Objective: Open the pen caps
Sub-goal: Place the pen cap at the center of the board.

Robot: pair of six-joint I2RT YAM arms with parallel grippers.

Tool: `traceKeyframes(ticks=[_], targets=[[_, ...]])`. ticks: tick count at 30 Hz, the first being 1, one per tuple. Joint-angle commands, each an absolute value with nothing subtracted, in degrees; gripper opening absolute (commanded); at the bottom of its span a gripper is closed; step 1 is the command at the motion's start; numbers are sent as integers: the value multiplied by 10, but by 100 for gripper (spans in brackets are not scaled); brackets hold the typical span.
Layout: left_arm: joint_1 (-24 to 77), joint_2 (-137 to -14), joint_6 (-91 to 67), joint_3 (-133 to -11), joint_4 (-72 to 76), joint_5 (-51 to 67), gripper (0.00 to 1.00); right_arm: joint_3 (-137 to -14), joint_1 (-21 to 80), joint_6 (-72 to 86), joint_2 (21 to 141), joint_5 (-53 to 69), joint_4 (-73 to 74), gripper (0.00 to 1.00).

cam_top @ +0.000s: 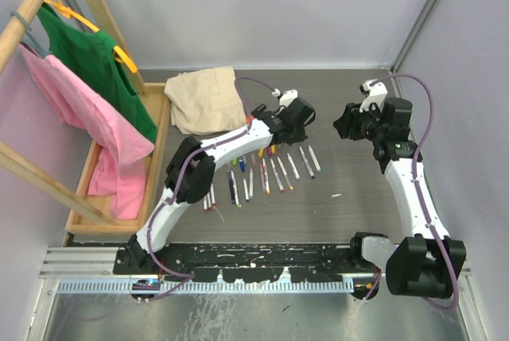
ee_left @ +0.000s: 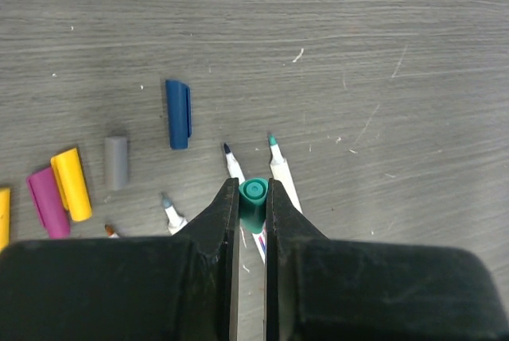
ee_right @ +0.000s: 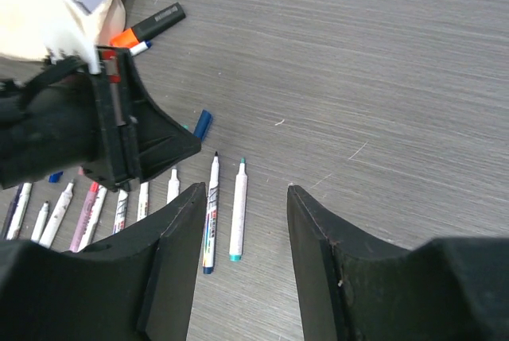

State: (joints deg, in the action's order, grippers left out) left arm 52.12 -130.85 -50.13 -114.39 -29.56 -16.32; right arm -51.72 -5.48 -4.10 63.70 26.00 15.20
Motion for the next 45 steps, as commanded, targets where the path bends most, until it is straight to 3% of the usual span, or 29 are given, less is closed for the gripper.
traceKeyframes(ticks=[1, 14, 28, 38, 45], targets=[[519, -1359, -504, -1236, -360, -165, 5, -520, -59, -24, 613, 249, 111, 51], [505, -1478, -531, -1385, -392, -163, 8, -519, -60, -21, 611, 248, 111, 51], [489, -1509, -544, -1401, -375, -142, 28, -517, -61, -19, 611, 250, 109, 51], [485, -1478, -521, -1395, -356, -127, 32, -515, -61, -20, 612, 256, 108, 51], [485, -1373, -447, -1313, -290, -144, 39, -515, -61, -22, 611, 268, 108, 51]])
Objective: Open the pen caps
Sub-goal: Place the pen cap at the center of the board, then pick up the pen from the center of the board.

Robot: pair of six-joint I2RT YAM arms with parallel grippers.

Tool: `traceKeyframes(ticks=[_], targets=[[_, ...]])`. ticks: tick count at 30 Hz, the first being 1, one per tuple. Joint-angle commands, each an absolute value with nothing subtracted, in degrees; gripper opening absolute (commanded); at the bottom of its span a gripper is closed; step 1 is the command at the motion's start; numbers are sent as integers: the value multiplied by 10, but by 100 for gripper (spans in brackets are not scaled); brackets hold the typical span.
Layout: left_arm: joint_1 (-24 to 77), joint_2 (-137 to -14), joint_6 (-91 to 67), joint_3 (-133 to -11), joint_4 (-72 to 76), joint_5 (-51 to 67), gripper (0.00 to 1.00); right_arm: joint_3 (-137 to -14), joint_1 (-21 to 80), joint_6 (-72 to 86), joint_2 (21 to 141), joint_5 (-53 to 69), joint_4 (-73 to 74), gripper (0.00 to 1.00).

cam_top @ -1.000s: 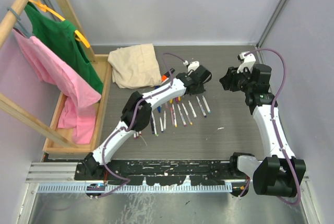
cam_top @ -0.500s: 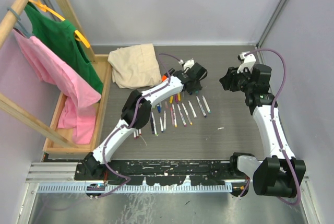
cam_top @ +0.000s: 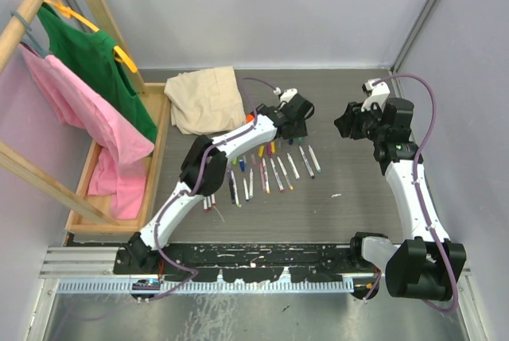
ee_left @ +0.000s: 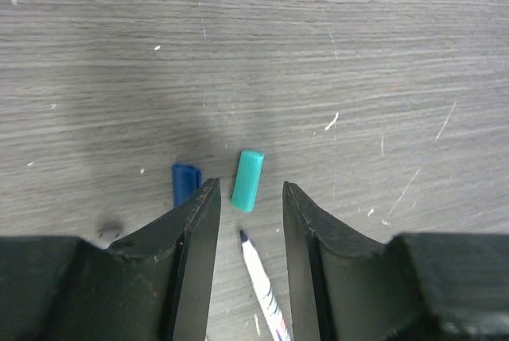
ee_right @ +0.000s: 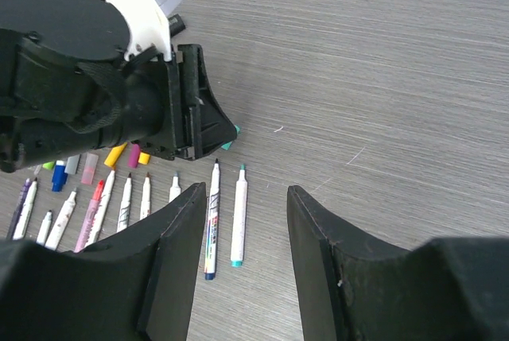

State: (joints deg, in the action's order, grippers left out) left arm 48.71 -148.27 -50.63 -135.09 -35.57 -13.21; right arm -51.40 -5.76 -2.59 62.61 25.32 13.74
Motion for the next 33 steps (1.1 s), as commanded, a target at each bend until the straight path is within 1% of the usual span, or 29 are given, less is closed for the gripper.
traceKeyframes(ticks=[1, 4, 7, 11, 13, 16, 21, 24, 25, 27, 29, 33], targets=[[484, -1357, -436, -1295, -279, -149, 39, -514, -61, -23, 610, 269, 108, 51], [484, -1308, -393, -1233, -247, -162, 40, -514, -62, -24, 611, 276, 109, 50], [475, -1255, -324, -1144, -186, -146, 41, -512, -62, -27, 609, 284, 109, 51], [446, -1174, -204, -998, -66, -62, 56, -512, -63, -34, 610, 301, 111, 51], [424, -1145, -149, -945, -43, -19, 61, -512, -63, -37, 611, 307, 112, 51], [394, -1126, -77, -921, -75, 20, 64, -512, -63, -39, 614, 315, 114, 51], [358, -1151, 6, -970, -207, 59, 64, -512, -63, -40, 618, 322, 115, 50], [350, -1174, 51, -995, -266, 65, 58, -511, -63, -42, 619, 324, 116, 51], [349, -1183, 63, -1002, -281, 67, 55, -511, -64, -42, 619, 324, 116, 51], [348, -1194, 77, -1013, -307, 75, 44, -511, -64, -42, 620, 324, 115, 51], [346, -1205, 85, -1024, -326, 85, 36, -511, -64, -42, 621, 324, 115, 51], [340, -1236, 97, -1052, -362, 86, 30, -511, -64, -42, 622, 324, 115, 51]])
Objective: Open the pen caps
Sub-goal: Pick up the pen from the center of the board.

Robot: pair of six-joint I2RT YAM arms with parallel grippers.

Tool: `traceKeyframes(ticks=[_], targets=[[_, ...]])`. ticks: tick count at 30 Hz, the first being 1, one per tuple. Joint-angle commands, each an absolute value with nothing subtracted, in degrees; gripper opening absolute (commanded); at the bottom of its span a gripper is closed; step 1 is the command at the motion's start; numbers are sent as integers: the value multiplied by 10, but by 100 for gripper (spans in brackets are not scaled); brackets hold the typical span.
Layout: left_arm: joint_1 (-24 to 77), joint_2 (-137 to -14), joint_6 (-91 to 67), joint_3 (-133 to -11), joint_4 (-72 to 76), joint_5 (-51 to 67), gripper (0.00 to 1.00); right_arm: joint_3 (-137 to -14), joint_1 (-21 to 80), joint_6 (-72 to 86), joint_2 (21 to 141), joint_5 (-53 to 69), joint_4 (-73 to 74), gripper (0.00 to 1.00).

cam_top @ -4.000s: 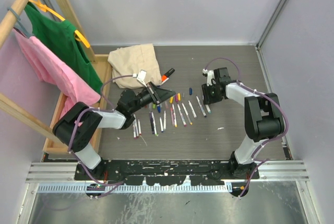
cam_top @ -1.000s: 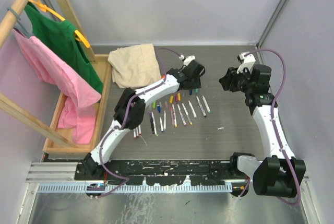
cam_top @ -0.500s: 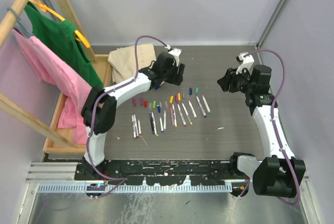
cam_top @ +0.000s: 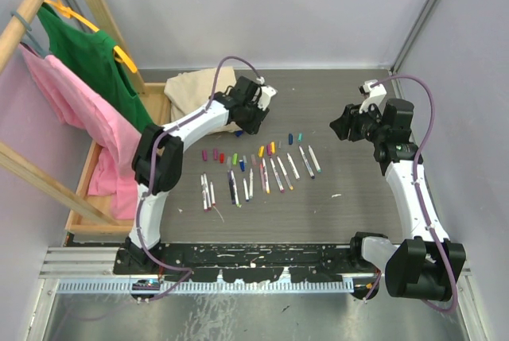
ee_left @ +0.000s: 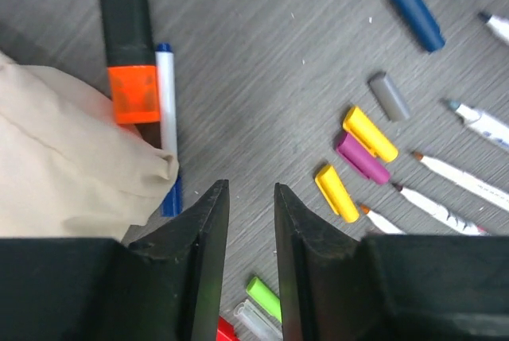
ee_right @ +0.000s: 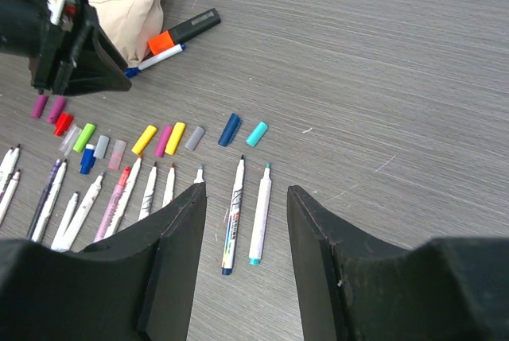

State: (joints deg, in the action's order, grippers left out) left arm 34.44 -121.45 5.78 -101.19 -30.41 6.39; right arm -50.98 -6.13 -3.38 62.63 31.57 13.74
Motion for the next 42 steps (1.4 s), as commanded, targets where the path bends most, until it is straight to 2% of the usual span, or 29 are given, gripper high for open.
traceKeyframes(ticks=[1, 5, 12, 18, 22, 26, 33, 39, 42], targets=[[336, -1245, 97, -1060, -370, 84, 29, -511, -64, -43, 622, 324, 115, 51], [314, -1266, 82, -1075, -381, 77, 30, -511, -64, -42, 622, 324, 115, 51], [297, -1261, 83, -1063, -362, 51, 47, -511, -64, -43, 625, 326, 115, 51], [284, -1278, 84, -1081, -373, 73, 48, -511, -65, -42, 625, 324, 115, 50], [284, -1282, 83, -1084, -373, 85, 46, -510, -64, -43, 626, 324, 115, 51], [284, -1279, 75, -1076, -371, 97, 39, -511, -64, -42, 627, 324, 115, 51], [284, -1289, 72, -1078, -375, 81, 38, -510, -64, -42, 626, 325, 114, 51], [284, -1293, 62, -1075, -377, 79, 26, -510, -64, -42, 627, 326, 114, 50], [284, -1295, 56, -1073, -377, 83, 26, -510, -64, -42, 627, 327, 115, 51]])
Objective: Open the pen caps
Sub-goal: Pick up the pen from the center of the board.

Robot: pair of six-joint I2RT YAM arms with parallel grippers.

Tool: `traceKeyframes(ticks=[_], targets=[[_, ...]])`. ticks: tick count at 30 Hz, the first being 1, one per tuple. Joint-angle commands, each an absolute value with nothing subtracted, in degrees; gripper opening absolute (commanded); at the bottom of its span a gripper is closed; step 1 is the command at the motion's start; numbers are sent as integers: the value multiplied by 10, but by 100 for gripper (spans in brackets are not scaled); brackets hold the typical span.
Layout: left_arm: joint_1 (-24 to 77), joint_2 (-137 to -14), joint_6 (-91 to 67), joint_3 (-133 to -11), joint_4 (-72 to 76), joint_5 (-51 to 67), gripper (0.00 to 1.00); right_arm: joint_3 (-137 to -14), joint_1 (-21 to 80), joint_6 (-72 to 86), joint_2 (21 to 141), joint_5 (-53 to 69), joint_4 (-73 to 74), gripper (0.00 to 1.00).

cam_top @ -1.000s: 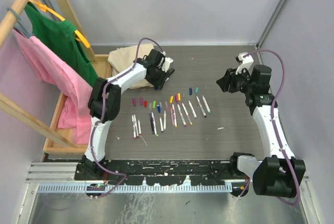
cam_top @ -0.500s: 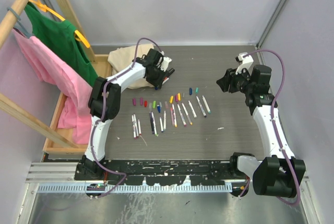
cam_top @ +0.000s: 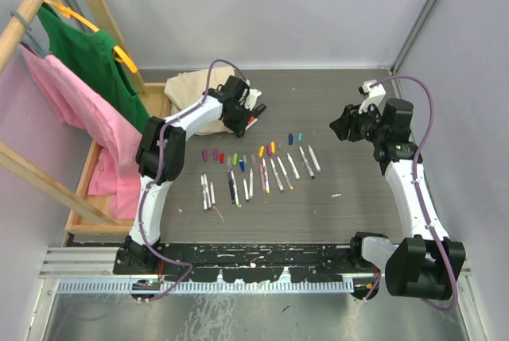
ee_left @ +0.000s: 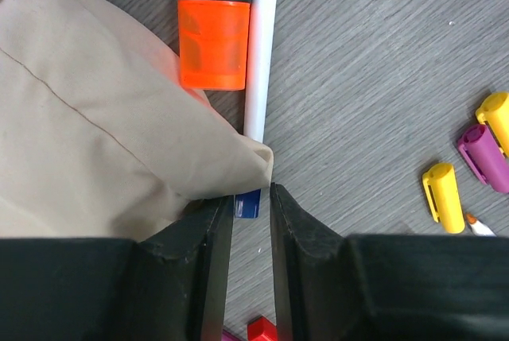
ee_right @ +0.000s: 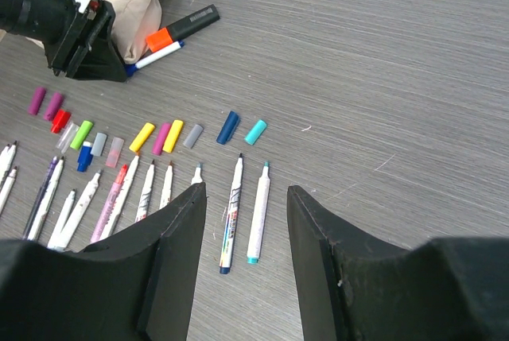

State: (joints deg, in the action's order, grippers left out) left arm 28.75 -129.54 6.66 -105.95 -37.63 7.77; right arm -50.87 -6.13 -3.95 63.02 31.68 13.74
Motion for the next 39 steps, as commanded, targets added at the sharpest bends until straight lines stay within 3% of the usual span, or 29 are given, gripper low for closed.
traceKeyframes(ticks=[1, 12, 15, 19, 28, 39], targets=[[284, -1295, 54, -1072, -377, 84, 27, -510, -64, -41, 627, 328, 114, 51], [313, -1301, 44, -1063, -392, 20, 32, -510, -64, -40, 628, 329, 114, 51], [314, -1301, 40, -1064, -393, 16, 15, -510, -64, -41, 628, 330, 114, 51], [316, -1283, 36, -1063, -392, 24, 0, -510, -64, -41, 628, 332, 114, 51], [330, -1162, 33, -1000, -351, 47, 0, -510, -64, -47, 630, 359, 116, 51], [345, -1034, 0, -880, -292, 169, 0, -491, -64, -144, 612, 548, 125, 49]])
